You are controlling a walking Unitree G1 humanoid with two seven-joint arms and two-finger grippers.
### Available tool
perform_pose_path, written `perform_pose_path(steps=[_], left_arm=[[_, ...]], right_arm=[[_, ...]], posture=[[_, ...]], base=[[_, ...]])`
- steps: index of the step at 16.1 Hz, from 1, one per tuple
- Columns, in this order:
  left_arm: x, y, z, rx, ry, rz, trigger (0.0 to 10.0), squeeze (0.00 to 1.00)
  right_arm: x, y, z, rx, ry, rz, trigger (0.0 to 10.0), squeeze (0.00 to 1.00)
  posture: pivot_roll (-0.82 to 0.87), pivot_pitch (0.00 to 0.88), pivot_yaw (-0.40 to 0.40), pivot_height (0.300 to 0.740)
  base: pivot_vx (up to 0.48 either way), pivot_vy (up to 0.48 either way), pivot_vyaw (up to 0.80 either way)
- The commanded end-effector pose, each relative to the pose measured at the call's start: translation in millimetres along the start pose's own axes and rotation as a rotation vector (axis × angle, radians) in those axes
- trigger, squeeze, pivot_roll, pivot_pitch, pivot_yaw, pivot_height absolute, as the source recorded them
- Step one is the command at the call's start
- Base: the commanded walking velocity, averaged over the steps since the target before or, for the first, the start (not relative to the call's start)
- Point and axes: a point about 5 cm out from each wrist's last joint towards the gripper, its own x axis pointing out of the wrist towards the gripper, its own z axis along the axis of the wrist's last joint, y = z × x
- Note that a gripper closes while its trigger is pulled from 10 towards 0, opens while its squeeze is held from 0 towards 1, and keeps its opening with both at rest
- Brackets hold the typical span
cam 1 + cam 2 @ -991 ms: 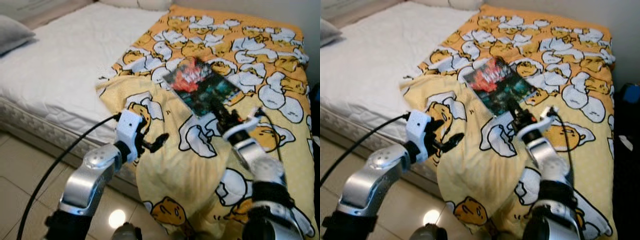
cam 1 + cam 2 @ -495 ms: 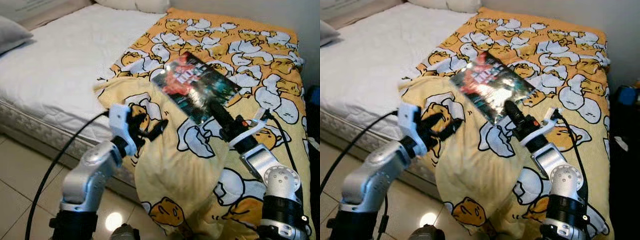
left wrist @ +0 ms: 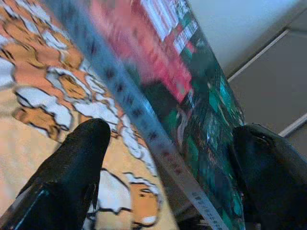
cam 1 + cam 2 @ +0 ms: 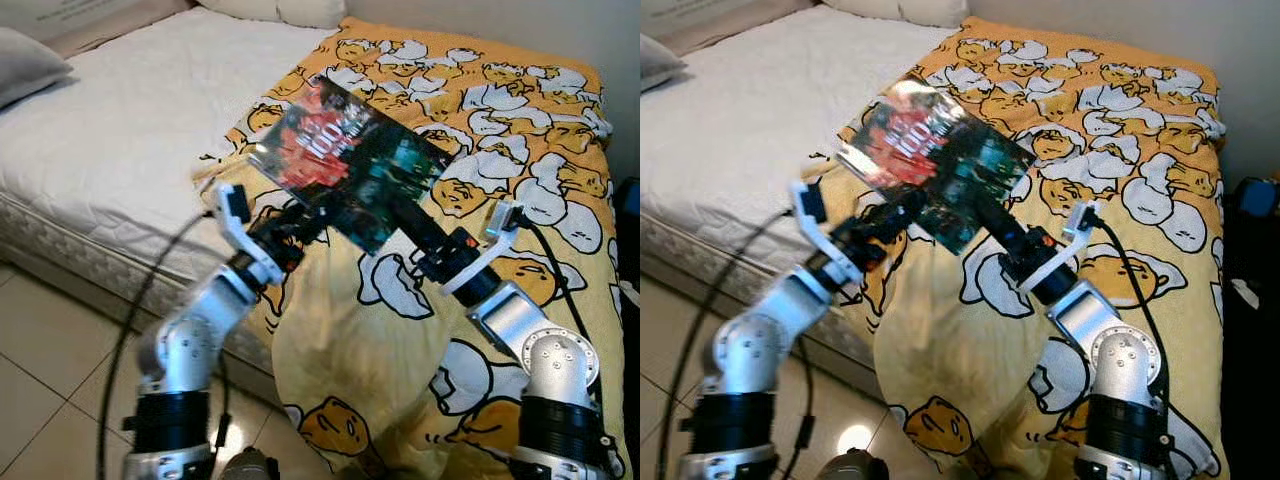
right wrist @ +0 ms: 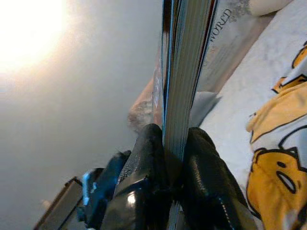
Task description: Clean up the room
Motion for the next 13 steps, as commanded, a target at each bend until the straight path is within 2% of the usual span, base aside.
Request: perform_pose_path(steps=[1, 2, 7, 13], left_arm=[[7.0, -3.3, 2.7, -0.036, -0.016, -0.029, 4.3, 0.00], [8.7, -1.0, 4.0, -0.059, -0.032, -0.020, 0.0, 0.00], [10.9, -5.6, 11.1, -0.076, -0.066, -0.067, 0.0, 0.00], [11.1, -5.0, 9.8, -0.069, -0.055, -0.055, 0.0, 0.00]], right_arm=[[2.3, 10.7, 4.4, -0.008, -0.032, 0.067, 0.0, 0.00], [3.9, 11.7, 4.9, 0.013, -0.055, 0.080, 0.0, 0.00], [9.0, 7.5, 0.5, 0.090, -0.098, 0.102, 0.0, 0.00], [12.0, 8.9, -5.6, 0.118, -0.066, 0.133, 0.0, 0.00]], posture=[[-0.03, 0.000, -0.001, 0.740], [-0.02, 0.000, -0.002, 0.740], [0.02, 0.000, -0.009, 0.740], [0.03, 0.000, -0.029, 0.740]], base=[[0.000, 0.000, 0.00], [0.000, 0.000, 0.00], [0.000, 0.000, 0.00], [0.000, 0.000, 0.00]])
